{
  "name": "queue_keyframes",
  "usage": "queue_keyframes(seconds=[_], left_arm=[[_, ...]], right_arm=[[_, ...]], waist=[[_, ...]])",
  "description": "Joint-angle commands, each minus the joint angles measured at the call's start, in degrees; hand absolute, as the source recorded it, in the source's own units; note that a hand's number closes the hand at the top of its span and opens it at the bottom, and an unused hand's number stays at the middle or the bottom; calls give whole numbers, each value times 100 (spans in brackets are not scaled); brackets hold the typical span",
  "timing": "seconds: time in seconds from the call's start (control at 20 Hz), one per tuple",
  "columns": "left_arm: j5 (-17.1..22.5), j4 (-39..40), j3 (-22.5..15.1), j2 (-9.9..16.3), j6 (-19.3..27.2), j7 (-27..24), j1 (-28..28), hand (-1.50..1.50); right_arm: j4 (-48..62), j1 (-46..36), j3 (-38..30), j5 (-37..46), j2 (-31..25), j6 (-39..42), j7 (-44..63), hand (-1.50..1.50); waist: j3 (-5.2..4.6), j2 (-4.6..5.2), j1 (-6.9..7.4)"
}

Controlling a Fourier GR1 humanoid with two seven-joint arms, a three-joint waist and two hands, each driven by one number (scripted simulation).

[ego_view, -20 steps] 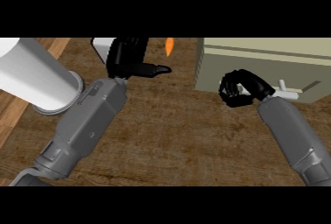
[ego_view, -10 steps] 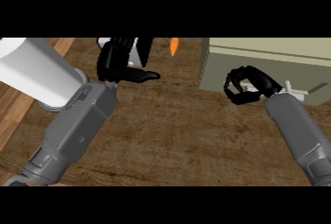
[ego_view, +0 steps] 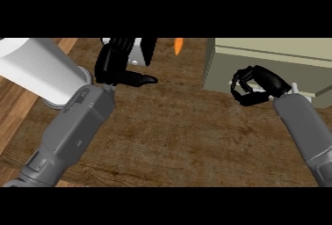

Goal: Pick up the cup, place it into the drawer and close the drawer

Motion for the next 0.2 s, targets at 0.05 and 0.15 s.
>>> queue_keyframes(seconds=[0.05,0.15], left_arm=[[14,-56,-28,31,-118,30,110,-150],[32,-99,0,76,-122,59,81,-150]], right_arm=[[170,-965,-489,1,-620,-603,455,150],[100,-945,-506,-32,-694,-535,456,150]], waist=[[-84,110,238],[-84,80,235]])
